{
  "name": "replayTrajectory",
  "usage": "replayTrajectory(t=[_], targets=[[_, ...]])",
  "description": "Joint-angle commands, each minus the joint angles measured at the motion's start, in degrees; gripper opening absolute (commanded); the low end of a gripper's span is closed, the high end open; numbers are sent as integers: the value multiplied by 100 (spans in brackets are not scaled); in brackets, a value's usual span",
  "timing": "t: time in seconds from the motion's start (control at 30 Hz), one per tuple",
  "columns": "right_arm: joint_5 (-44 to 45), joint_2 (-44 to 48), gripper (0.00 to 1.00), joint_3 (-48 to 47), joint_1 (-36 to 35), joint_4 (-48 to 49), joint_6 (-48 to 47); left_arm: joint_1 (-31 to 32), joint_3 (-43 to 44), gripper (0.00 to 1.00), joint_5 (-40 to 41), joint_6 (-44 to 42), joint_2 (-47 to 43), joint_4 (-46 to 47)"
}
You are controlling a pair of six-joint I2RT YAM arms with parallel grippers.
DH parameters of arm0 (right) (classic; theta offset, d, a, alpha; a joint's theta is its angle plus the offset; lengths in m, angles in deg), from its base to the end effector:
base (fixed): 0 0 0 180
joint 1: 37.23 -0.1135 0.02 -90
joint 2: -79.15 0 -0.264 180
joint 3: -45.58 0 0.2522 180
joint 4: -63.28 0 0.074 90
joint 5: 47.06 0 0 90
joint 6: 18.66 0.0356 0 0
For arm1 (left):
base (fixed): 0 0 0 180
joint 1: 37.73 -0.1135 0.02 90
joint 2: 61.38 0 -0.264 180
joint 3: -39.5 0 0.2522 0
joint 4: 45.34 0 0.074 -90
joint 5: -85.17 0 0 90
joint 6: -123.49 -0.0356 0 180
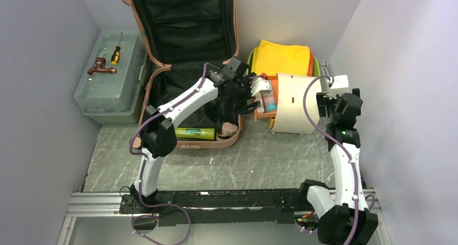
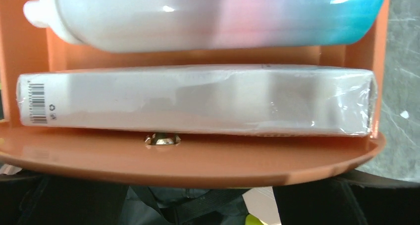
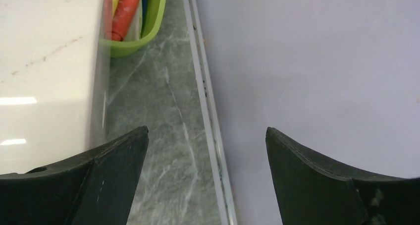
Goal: Open, take out, and arrange the luggage
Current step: Close the drawer of the storage box.
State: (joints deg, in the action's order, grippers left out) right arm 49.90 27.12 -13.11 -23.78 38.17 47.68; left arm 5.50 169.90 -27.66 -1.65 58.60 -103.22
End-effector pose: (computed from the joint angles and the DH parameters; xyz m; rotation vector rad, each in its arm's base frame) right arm 0.2050 -0.0535 0.3163 -0.0874 1.9269 -0.5530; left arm 0.3346 -0.3335 0.3091 1.6457 1.7234 -0.5437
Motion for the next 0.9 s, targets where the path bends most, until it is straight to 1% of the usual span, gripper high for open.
replayTrajectory(t=[0.0, 0.1, 0.17, 0.23, 0.33, 0.47, 0.53, 0.63, 0.77, 0.87], targets=[[-1087, -203, 92, 102, -229, 539, 126, 80, 98, 99, -1030, -385, -70, 36], [-737, -310, 92, 112, -222, 586, -38, -111, 270, 99, -1521, -426, -210, -347], [-303, -377, 97, 34, -201, 596, -72, -214, 380, 99, -1843, -561, -337, -660], [-163, -431, 99, -110, -108, 582, -39, -275, 308, 100, -2035, -674, -529, -755], [-102, -637, 99, -349, 33, 561, 156, -312, 174, 99, -1868, -706, -685, -722], [585, -1213, 99, -853, 97, 389, 477, -355, 0, 99, -1525, -808, -714, -607], [783, -1434, 99, -1013, 159, 336, 592, -413, -10, 99, -1480, -878, -768, -635], [621, -1613, 99, -1068, 201, 373, 624, -503, 4, 100, -1452, -960, -842, -552], [410, -1853, 99, -1214, 216, 398, 685, -525, 243, 100, -1396, -992, -608, -564], [-55, -2017, 99, -1354, 215, 415, 678, -528, 418, 99, -1559, -985, -391, -648]])
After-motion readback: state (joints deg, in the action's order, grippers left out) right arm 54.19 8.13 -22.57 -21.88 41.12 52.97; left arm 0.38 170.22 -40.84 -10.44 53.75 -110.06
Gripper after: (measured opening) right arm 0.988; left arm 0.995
